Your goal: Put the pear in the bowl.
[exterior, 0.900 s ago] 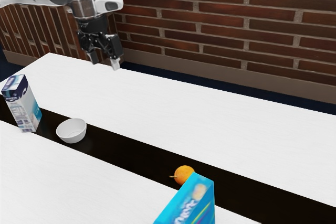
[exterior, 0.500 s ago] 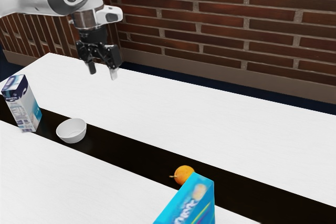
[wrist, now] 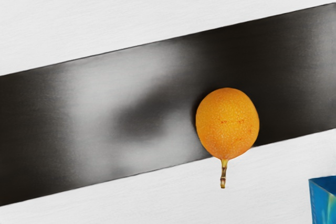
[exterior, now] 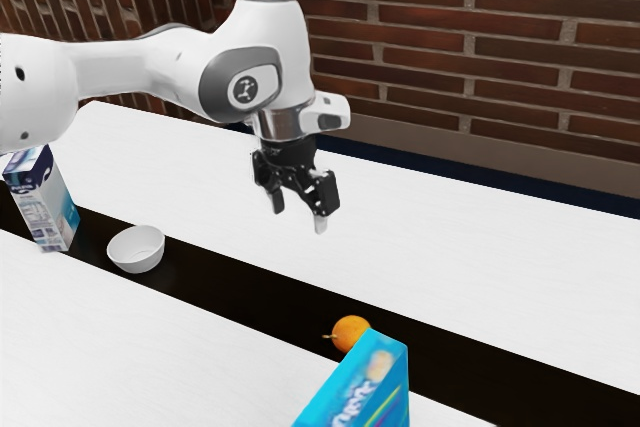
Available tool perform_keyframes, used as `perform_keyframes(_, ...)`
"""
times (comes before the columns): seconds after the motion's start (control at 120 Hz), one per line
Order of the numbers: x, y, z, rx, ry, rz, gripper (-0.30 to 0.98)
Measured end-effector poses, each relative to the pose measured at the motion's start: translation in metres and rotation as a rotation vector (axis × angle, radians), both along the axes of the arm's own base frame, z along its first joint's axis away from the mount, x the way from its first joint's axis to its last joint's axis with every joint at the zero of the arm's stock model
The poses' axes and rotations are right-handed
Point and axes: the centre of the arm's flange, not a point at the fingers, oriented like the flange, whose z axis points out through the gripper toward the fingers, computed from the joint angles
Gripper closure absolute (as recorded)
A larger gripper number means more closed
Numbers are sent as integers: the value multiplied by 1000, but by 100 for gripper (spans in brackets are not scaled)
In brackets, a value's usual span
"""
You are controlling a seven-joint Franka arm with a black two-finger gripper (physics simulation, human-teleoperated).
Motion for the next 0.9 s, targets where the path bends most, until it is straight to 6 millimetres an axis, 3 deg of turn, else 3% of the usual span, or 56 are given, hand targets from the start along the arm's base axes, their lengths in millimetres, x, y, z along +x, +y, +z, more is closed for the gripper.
perform_keyframes(0.175,-14,-49,-8,4,-3,58,2)
perform_keyframes(0.283,-15,-65,-22,21,10,139,2)
perform_keyframes(0.483,-13,-91,-71,68,47,266,2)
perform_keyframes(0.808,-2,-100,-130,149,12,373,2)
perform_keyframes(0.9,-4,-109,-138,146,-2,362,2)
